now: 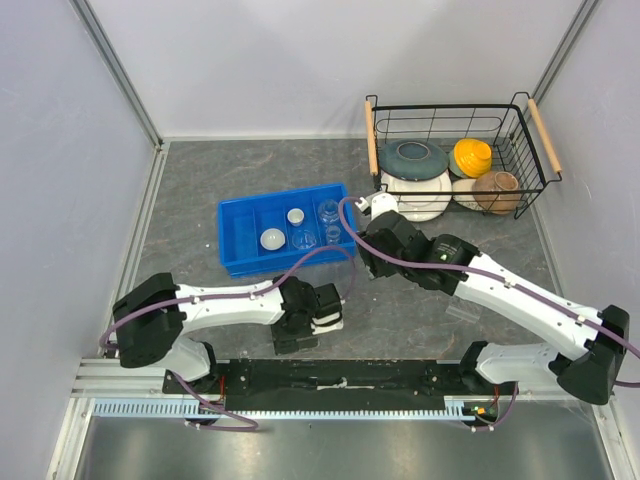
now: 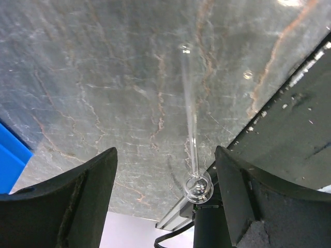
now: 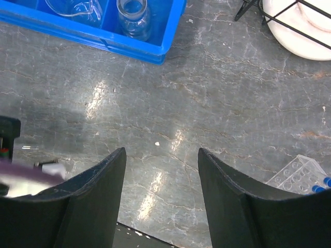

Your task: Organize the chemistry lab equipment

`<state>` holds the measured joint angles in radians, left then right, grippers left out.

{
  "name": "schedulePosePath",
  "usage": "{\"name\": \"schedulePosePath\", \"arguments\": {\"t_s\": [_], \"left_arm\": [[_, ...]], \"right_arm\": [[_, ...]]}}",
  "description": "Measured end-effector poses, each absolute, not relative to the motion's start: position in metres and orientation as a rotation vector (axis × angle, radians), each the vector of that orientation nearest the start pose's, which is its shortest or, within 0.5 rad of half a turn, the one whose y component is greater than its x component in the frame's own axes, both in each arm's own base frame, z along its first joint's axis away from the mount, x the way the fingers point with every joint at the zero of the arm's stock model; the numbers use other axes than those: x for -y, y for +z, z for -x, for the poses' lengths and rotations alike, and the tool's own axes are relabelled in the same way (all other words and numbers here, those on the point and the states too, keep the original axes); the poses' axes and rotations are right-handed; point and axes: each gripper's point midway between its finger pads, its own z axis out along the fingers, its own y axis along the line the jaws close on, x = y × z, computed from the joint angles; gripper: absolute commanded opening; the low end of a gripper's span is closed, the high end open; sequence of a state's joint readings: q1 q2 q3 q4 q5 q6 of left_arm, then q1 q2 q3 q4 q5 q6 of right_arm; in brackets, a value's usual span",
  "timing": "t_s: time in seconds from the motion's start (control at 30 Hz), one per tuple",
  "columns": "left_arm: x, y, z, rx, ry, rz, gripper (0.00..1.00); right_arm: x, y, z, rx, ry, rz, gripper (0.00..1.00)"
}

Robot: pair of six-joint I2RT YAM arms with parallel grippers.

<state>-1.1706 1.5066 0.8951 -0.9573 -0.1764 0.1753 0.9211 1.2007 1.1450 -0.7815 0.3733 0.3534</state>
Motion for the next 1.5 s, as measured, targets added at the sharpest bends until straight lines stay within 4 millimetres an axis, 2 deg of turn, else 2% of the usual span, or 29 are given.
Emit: {"name": "schedulePosePath", "arguments": {"t_s": [0.2, 0.47, 0.9, 1.1, 1.5], "left_arm": [[0.170, 0.041, -0.095, -2.285, 0.171, -1.999, 0.82], [0.169, 0.034, -0.089, -2.255, 0.140, -2.037, 0.82], [0.163, 0.016, -0.088, -2.288, 0.199, -2.095, 0.77], [0.158, 0.012, -0.092, -2.363, 0.185, -2.060, 0.73], [0.157, 0.008, -0.087, -2.480, 0.187, -2.105, 0.52]], "right_arm": [[-0.225, 0.189, -0.232, -2.300, 0.174, 0.502, 0.65], [-0.238, 0.177, -0.239, -2.314, 0.170, 0.516, 0.65], [-0.242, 0.181, -0.241, -2.298, 0.175, 0.521, 0.65], [-0.243, 0.184, -0.241, -2.288, 0.181, 0.523, 0.64], [-0.239, 0.206, -0.238, -2.223, 0.244, 0.488, 0.57]]}}
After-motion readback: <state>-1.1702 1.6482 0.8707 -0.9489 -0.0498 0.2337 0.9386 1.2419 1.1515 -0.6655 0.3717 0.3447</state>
